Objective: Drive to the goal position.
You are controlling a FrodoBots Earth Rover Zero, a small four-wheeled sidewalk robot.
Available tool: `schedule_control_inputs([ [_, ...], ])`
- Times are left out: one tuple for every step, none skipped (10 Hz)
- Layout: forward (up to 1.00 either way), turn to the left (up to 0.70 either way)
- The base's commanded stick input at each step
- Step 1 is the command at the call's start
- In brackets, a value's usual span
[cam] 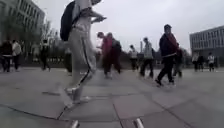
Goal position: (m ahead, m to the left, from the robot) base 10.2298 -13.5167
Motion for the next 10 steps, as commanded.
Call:
schedule_control_inputs([
  [0.00,-0.07],
  [0.00,-0.06],
  [0.00,-0.06],
  [0.00,-0.06],
  [0.00,-0.06],
  [0.00,-0.06],
  [0.00,-0.06],
  [0.00,-0.06],
  [0.00,-0.06],
  [0.00,-0.06],
])
